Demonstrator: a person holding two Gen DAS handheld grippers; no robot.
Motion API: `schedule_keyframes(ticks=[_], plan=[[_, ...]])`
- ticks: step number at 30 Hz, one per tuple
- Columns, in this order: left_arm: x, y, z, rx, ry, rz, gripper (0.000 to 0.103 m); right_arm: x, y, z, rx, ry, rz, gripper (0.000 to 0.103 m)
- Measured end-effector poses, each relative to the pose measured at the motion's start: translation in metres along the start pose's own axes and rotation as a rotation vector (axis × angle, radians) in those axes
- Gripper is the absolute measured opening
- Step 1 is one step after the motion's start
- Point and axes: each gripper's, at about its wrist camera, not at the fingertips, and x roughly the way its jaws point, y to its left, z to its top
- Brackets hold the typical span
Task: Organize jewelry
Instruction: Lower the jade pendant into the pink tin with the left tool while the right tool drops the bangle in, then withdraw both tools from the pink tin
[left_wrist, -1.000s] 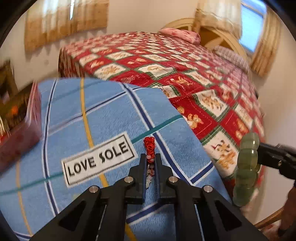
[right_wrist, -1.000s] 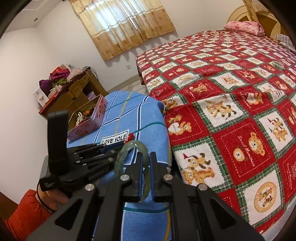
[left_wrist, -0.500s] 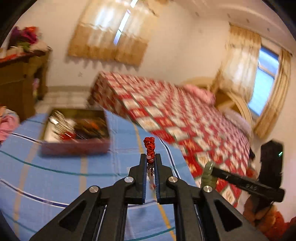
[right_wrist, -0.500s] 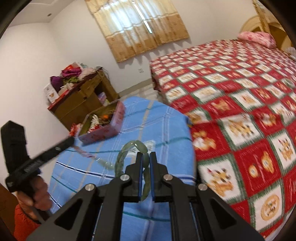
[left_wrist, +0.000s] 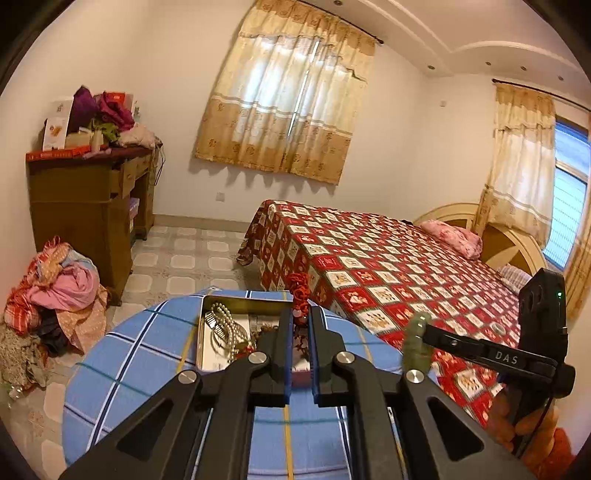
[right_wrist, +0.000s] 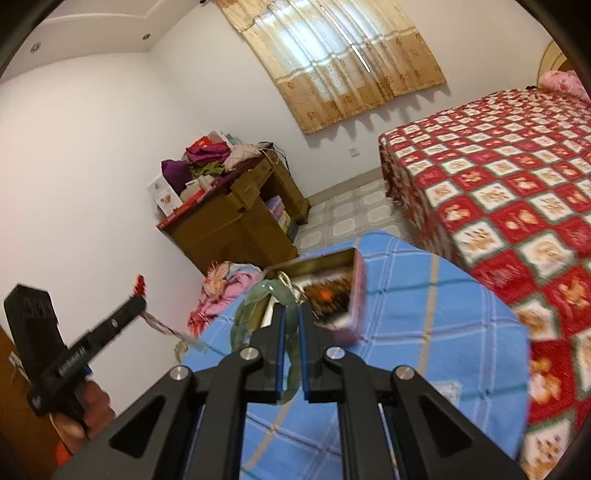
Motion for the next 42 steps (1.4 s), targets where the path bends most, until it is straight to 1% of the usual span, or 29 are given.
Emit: schedule_keyframes(ticks=[4,7,8,10,14,18,22,26,29,31,32,33,34,35,36,37,38,40,42], plan=[[0.030,0.011,0.004,-0.024,0.004,0.000,0.006,0.040,0.004,0.009,0.012,0.008,0.029,0.009],[0.057,0.019,0.007,-0.033,0.013,0.006,0.006,0.074,0.001,0.011,0.003,0.018,-0.001,0.009],[0.069,0.021,0.007,-0.030,0.021,0.013,0.006,0.088,-0.003,0.011,0.015,0.028,-0.003,0.009],[0.087,0.027,0.005,-0.022,0.033,0.031,0.006,0.104,-0.011,0.011,0.047,0.046,-0.004,0.009],[0.107,0.045,0.002,-0.027,0.050,0.066,0.006,0.142,-0.030,0.008,0.097,0.091,-0.021,0.009],[0.127,0.058,-0.008,-0.041,0.088,0.099,0.006,0.161,-0.038,0.001,0.106,0.125,-0.038,0.009],[0.137,0.061,-0.015,-0.021,0.108,0.130,0.006,0.169,-0.039,-0.003,0.081,0.122,-0.076,0.009],[0.146,0.066,-0.019,-0.001,0.135,0.166,0.006,0.174,-0.031,-0.004,0.001,0.115,-0.132,0.010],[0.150,0.074,-0.024,0.009,0.163,0.215,0.007,0.181,-0.031,-0.008,-0.009,0.125,-0.118,0.014],[0.152,0.077,-0.026,0.010,0.185,0.229,0.007,0.181,-0.033,-0.009,-0.001,0.120,-0.104,0.016],[0.152,0.077,-0.027,0.009,0.194,0.230,0.008,0.179,-0.033,-0.010,-0.002,0.109,-0.103,0.020],[0.150,0.078,-0.028,0.008,0.197,0.231,0.016,0.177,-0.033,-0.009,-0.003,0.098,-0.105,0.021],[0.148,0.079,-0.028,0.006,0.200,0.235,0.037,0.175,-0.033,-0.009,-0.003,0.085,-0.109,0.026],[0.144,0.080,-0.028,0.001,0.200,0.246,0.052,0.172,-0.033,-0.009,0.000,0.070,-0.113,0.028],[0.140,0.082,-0.028,-0.005,0.189,0.258,0.076,0.168,-0.034,-0.009,0.006,0.052,-0.111,0.029],[0.135,0.084,-0.028,-0.012,0.167,0.265,0.081,0.164,-0.035,-0.008,0.014,0.036,-0.108,0.035],[0.128,0.084,-0.027,-0.020,0.146,0.264,0.081,0.160,-0.037,-0.006,0.025,0.019,-0.110,0.042],[0.120,0.087,-0.025,-0.041,0.146,0.261,0.081,0.151,-0.038,-0.005,0.040,-0.016,-0.116,0.044],[0.110,0.088,-0.028,-0.071,0.143,0.283,0.081,0.140,-0.034,-0.006,0.022,-0.037,-0.129,0.044]])
